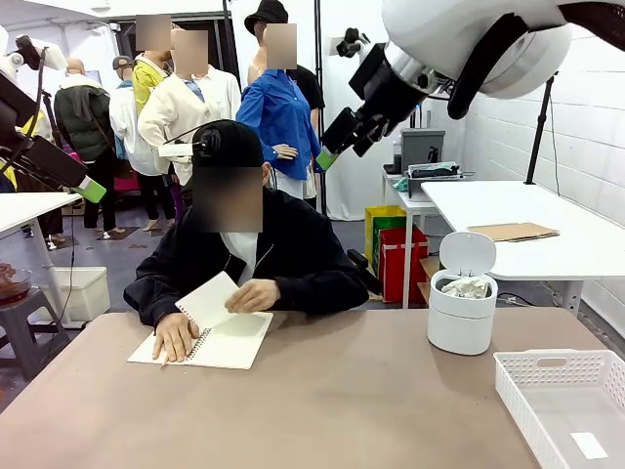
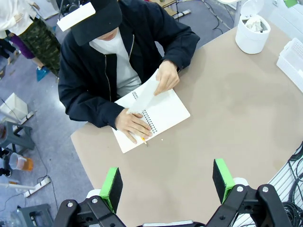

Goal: Sort the paper based on its condition.
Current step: If a person hands you a paper, place it in the Organizing basket , and if it's crumpled, put it in the Trash can.

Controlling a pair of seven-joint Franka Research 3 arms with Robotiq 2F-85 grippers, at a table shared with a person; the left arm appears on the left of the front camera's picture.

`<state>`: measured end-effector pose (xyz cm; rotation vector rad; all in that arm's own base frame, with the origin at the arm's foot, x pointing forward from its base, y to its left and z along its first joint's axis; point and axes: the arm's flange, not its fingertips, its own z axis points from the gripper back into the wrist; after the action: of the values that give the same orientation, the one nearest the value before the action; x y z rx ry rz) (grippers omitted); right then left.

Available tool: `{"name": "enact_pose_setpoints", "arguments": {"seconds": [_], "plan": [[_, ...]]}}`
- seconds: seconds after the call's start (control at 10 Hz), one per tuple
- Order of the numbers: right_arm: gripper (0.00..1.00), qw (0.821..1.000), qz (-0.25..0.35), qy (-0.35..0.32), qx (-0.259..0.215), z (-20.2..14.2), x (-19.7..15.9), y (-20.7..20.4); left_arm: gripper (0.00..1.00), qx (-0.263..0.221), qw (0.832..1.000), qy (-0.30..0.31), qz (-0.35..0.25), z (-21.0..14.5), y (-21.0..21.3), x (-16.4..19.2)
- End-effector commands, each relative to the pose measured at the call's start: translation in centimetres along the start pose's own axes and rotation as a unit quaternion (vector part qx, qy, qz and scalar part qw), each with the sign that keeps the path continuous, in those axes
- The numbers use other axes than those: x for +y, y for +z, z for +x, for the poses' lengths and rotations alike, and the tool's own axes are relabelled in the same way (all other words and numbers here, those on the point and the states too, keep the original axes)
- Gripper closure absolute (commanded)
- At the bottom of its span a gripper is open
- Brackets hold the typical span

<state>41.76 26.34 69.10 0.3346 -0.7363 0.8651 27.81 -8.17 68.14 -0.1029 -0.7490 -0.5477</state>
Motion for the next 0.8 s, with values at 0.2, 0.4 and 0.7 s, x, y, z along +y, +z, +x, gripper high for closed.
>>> {"name": "enact_pose_setpoints", "arguments": {"seconds": [0.2, 0.4, 0.7], "plan": [[0.0, 1.0, 0.0, -0.001, -0.002, 0.4, -0.4, 0.1, 0.0, 0.0, 1.0, 0.001, 0.0, 0.0, 0.0, 0.1], [0.0, 1.0, 0.0, -0.001, -0.002, 0.4, -0.4, 0.1, 0.0, 0.0, 1.0, 0.001, 0.0, 0.0, 0.0, 0.1], [0.0, 1.0, 0.0, -0.001, -0.002, 0.4, -0.4, 0.1, 0.0, 0.0, 1.0, 0.001, 0.0, 0.0, 0.0, 0.1]]}}
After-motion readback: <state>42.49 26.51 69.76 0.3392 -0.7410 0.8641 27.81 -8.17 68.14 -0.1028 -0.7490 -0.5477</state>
